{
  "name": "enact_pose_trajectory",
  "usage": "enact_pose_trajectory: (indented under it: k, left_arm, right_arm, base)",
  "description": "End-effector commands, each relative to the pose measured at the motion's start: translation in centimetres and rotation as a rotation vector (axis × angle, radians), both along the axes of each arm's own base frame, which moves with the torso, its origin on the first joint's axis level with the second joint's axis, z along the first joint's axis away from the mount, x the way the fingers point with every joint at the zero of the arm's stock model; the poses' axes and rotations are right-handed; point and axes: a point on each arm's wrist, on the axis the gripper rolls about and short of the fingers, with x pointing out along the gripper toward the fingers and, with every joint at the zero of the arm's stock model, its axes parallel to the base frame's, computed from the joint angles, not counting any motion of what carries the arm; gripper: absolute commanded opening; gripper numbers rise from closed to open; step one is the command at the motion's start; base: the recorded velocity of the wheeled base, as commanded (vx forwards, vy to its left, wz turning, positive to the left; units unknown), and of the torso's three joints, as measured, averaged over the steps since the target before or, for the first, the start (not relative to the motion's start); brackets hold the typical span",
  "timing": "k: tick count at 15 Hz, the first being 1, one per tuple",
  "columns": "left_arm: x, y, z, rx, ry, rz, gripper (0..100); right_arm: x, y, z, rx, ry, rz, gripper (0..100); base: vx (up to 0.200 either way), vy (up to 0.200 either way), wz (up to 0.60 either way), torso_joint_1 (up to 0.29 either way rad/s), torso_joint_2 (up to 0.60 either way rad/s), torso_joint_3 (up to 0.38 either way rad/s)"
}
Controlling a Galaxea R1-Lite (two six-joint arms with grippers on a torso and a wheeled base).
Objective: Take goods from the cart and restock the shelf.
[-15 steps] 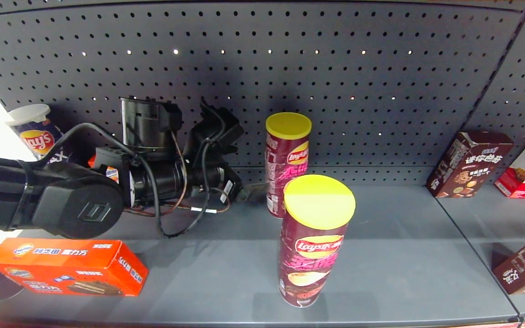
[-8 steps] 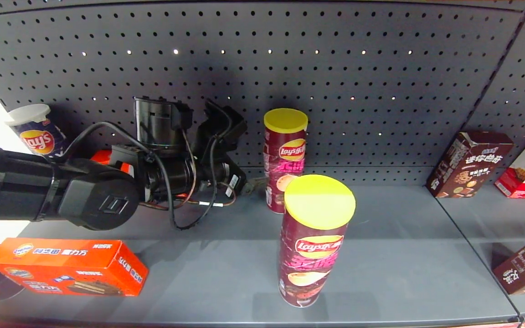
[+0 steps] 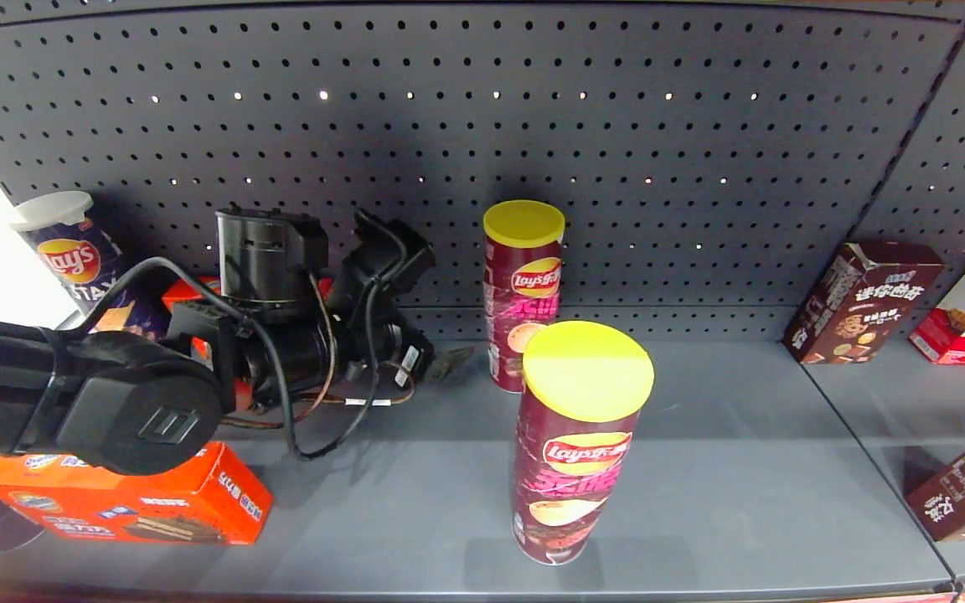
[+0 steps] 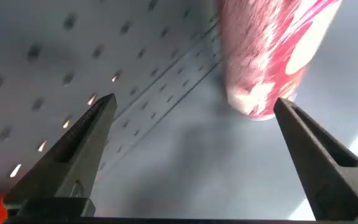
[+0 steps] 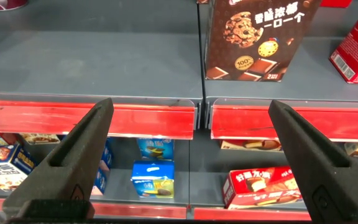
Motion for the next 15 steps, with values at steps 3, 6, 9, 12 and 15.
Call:
enact_pose_trajectory:
  k: [3, 6, 9, 12, 15]
  left_arm:
    - [-0.4, -0.8, -0.4, 0.058, -0.018, 0.167, 100]
    - [-0.2, -1.9, -0.4, 0.058, -0.034, 0.175, 100]
    - [0.4, -2.4, -0.7, 0.06, -0.037, 0.186, 100]
    - [0.6, -3.1, -1.0, 0.063, -0.034, 0.172, 100]
    - [0.6, -3.8, -0.9, 0.057, -0.039, 0.156, 100]
  right_arm:
    - [0.0, 0.0, 0.0, 0.0, 0.0, 0.0, 100]
    - [0.0, 0.0, 0.0, 0.0, 0.0, 0.0, 100]
    - [0.0, 0.0, 0.0, 0.0, 0.0, 0.0, 100]
    - [0.0, 0.0, 0.0, 0.0, 0.0, 0.0, 100]
    - [0.0, 0.0, 0.0, 0.0, 0.0, 0.0, 100]
  base:
    - [0.0, 0.0, 0.0, 0.0, 0.0, 0.0]
    - [0.0, 0.0, 0.0, 0.0, 0.0, 0.0]
    - [0.0, 0.0, 0.0, 0.0, 0.0, 0.0]
    - [0.0, 0.0, 0.0, 0.0, 0.0, 0.0]
    - [0.0, 0.0, 0.0, 0.0, 0.0, 0.0]
